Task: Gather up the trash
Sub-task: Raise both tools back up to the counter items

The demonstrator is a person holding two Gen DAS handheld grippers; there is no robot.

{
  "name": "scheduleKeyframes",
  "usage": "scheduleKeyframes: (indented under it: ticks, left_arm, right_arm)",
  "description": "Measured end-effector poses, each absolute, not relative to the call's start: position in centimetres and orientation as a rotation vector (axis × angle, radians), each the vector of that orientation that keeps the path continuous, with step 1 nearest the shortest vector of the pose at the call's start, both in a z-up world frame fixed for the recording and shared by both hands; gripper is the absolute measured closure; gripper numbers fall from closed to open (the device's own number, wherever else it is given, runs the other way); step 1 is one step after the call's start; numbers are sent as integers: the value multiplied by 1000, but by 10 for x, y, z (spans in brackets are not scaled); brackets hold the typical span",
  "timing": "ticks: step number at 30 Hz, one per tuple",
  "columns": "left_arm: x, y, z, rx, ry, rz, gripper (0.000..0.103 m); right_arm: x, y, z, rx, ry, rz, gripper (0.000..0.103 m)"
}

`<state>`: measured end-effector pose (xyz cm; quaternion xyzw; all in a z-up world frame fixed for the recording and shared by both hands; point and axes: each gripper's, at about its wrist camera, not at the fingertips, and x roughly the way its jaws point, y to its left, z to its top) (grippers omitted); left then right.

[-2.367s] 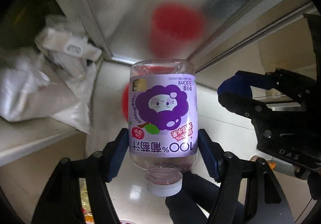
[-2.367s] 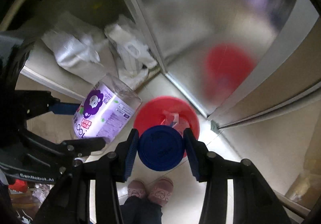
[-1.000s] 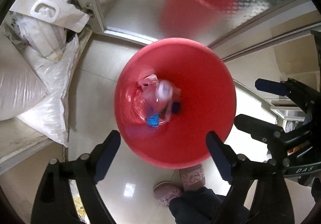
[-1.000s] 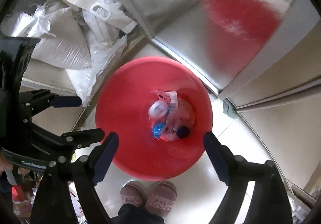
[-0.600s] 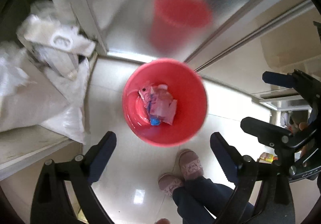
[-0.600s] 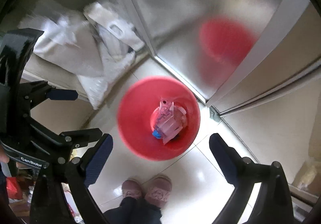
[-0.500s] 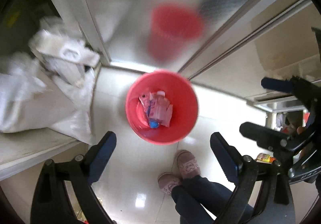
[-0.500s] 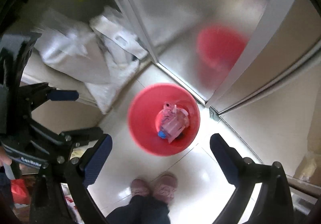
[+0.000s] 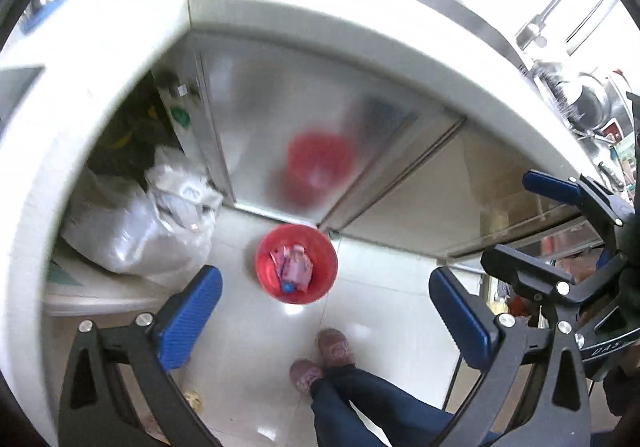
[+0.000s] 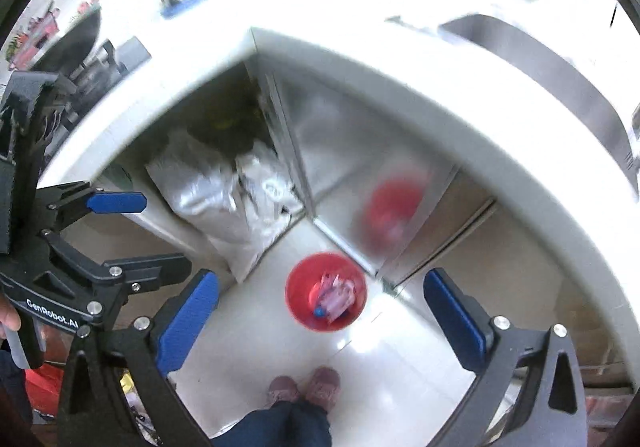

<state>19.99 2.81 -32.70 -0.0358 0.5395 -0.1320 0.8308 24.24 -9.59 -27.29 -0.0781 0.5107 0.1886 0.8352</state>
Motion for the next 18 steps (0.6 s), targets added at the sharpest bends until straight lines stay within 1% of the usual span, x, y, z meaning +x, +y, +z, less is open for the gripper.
scheduleKeyframes:
  ticks: [5,9,18]
  left_arm:
    - [195,30,-259,-63,1049,-257,1]
    - [199,37,-217,-63,985,-226,1]
    - [225,54,-159,-74,895,-189,1]
  right_arm:
    - [240,-100,-222,-138,1009,396,0]
    - [244,-94,-187,-130,938,405,0]
    - [272,-77,-132,-142,815,455,0]
